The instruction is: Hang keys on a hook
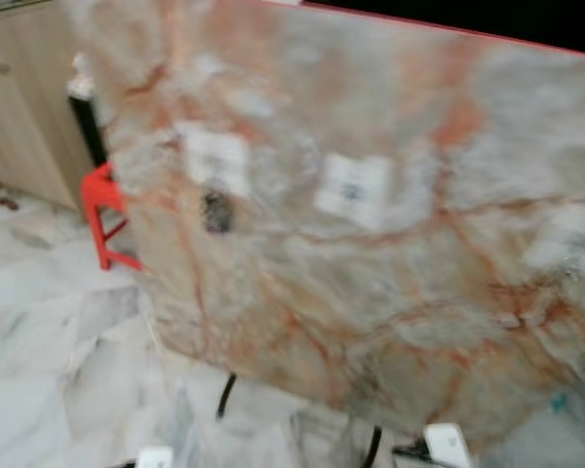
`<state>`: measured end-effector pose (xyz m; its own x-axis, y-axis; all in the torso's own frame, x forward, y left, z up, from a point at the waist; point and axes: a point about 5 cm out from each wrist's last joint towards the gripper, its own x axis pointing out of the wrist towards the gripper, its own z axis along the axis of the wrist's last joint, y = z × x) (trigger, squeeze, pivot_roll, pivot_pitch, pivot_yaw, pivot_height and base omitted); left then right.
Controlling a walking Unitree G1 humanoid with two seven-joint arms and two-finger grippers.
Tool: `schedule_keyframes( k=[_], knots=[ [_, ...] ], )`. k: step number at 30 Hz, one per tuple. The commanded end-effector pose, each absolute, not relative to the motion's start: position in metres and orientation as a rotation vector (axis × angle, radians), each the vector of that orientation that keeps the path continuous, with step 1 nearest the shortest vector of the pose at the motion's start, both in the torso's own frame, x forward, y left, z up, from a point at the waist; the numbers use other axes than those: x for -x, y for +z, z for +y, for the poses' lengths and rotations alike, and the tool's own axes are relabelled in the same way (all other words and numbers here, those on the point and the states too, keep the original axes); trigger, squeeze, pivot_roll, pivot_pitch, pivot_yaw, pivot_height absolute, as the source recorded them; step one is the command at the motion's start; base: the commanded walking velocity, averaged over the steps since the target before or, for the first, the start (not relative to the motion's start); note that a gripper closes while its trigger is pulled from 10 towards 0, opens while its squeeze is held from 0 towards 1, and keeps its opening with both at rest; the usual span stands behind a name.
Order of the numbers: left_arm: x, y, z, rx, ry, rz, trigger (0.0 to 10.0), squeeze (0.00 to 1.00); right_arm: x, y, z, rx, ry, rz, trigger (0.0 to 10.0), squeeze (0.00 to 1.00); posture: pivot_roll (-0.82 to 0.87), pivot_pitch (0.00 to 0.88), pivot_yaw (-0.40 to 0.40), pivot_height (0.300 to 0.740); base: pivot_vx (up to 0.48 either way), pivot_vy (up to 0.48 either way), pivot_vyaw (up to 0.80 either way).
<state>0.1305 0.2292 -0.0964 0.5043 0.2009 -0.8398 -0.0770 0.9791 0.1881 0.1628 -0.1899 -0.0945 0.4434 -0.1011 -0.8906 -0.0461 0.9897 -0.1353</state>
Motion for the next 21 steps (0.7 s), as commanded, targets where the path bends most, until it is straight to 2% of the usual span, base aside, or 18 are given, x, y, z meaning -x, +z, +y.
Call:
schedule_keyframes(
  k=[1,21],
  knots=[
    [-0.1324,-0.0977,0.2201,-0.127,0.134,1.03,10.0,0.0,-0.1567,-0.0951,-0.2033,0.168,-0.064,1.13,10.0,0.0,0.03,0.0,-0.107,0.74,0.0,0.48,0.0],
    [-0.1318,-0.0983,0.2188,-0.143,0.098,1.038,10.0,0.0,-0.154,-0.0966,-0.2004,0.151,-0.059,1.131,10.0,0.0,0.04,0.0,-0.099,0.74,0.0,0.48,0.0]
  ],
)
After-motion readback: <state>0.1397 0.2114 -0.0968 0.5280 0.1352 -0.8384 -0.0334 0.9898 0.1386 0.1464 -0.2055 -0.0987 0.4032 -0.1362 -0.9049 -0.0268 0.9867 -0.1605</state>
